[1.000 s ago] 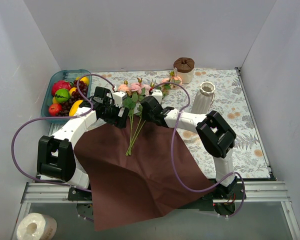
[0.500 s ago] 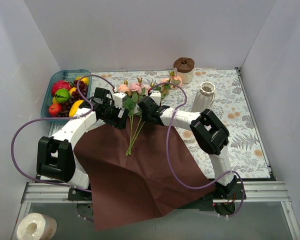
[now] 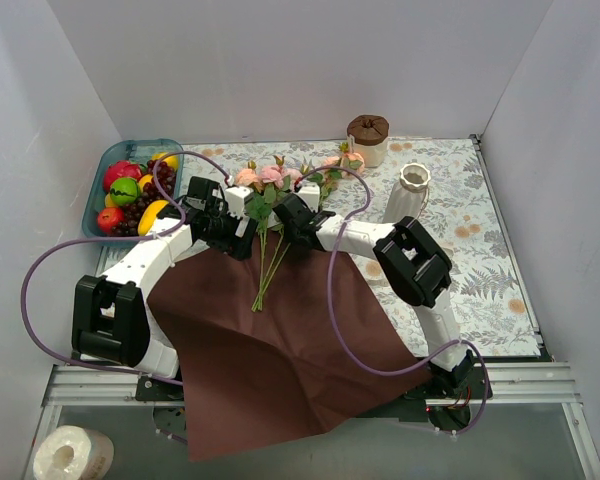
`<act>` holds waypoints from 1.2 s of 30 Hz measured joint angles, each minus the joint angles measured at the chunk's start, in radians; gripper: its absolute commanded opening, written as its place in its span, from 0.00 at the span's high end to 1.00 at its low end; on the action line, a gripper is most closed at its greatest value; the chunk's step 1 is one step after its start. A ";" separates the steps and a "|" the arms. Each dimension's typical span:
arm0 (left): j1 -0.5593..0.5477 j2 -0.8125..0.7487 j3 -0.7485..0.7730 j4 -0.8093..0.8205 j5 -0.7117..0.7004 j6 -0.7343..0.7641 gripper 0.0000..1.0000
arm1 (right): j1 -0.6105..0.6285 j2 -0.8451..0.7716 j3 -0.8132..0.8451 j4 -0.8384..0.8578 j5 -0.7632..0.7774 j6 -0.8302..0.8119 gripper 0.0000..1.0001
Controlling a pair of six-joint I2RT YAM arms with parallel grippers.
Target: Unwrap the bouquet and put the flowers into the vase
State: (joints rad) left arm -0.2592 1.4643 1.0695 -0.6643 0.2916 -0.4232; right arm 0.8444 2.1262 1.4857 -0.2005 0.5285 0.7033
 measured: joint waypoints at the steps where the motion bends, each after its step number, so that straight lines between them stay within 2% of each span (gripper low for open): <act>1: 0.000 0.000 0.000 0.001 0.000 0.000 0.14 | 0.000 0.005 0.009 -0.002 0.003 0.001 0.53; 6: 0.000 0.000 -0.014 0.022 -0.011 -0.004 0.15 | 0.000 0.010 0.013 -0.006 0.013 0.002 0.68; 7: 0.000 0.001 -0.018 0.023 -0.016 -0.004 0.16 | -0.001 0.009 0.007 -0.001 0.017 0.004 0.75; 9: 0.000 0.002 -0.029 0.032 -0.024 -0.004 0.21 | -0.001 0.001 -0.011 0.011 0.027 0.003 0.83; 10: 0.000 0.003 -0.036 0.039 -0.029 -0.003 0.23 | -0.001 -0.006 -0.024 0.019 0.031 0.003 0.92; 12: 0.000 0.006 -0.051 0.050 -0.041 -0.003 0.31 | -0.002 -0.030 -0.061 0.023 0.041 0.003 0.99; 15: 0.000 0.021 -0.078 0.071 -0.058 0.002 0.40 | -0.004 -0.077 -0.124 0.014 0.055 -0.005 0.99; 18: 0.000 0.047 -0.122 0.093 -0.086 0.016 0.42 | -0.009 -0.116 -0.165 0.008 0.061 -0.019 0.99; 28: 0.000 0.094 -0.160 0.098 -0.126 0.026 0.44 | -0.019 -0.291 -0.241 0.014 0.077 -0.113 0.99; 36: 0.000 0.093 -0.141 0.097 -0.118 0.015 0.44 | -0.030 -0.524 -0.221 0.101 0.076 -0.318 0.99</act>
State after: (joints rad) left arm -0.2592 1.5578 0.9283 -0.5678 0.1738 -0.4080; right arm 0.8143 1.6020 1.2648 -0.0994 0.6044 0.3855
